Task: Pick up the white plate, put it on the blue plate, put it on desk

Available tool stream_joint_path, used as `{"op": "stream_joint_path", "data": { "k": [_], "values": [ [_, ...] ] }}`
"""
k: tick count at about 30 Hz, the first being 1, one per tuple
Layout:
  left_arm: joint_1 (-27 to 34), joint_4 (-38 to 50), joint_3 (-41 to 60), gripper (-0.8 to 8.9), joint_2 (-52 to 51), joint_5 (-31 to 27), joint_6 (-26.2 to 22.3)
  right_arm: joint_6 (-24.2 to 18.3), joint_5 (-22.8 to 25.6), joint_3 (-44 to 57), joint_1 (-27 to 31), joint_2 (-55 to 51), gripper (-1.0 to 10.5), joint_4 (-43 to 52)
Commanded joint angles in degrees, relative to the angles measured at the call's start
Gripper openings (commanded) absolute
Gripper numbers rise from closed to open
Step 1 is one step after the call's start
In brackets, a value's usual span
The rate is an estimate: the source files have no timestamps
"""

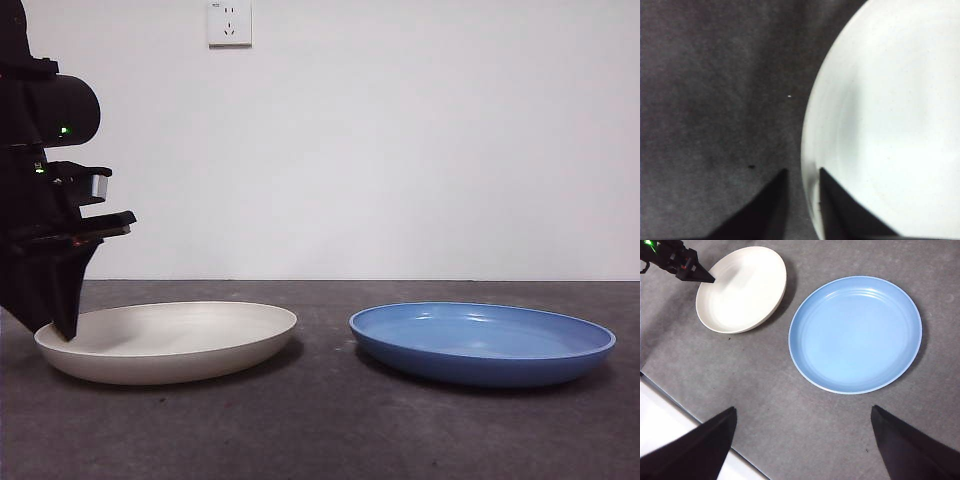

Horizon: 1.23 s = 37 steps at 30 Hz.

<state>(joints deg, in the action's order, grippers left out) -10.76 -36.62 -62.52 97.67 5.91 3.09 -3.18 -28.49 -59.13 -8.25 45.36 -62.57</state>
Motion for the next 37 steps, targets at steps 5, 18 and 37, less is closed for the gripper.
{"op": "stream_joint_path", "data": {
  "k": [5,18,37],
  "values": [
    [-0.2,0.4,-1.3,0.08,1.2,-0.2,1.5,-0.3,0.0,-1.0,-0.2,0.2,4.3,0.4],
    [-0.1,-4.7,-8.7,0.08,-3.2,2.4,2.6,-0.3,0.0,-1.0,-0.2,0.2,4.3,0.4],
    [-15.2,3.5,-14.8,0.09,-4.2,10.0,13.1,-0.2,0.0,-1.0,-0.2,0.2,4.3,0.4]
  ]
}}
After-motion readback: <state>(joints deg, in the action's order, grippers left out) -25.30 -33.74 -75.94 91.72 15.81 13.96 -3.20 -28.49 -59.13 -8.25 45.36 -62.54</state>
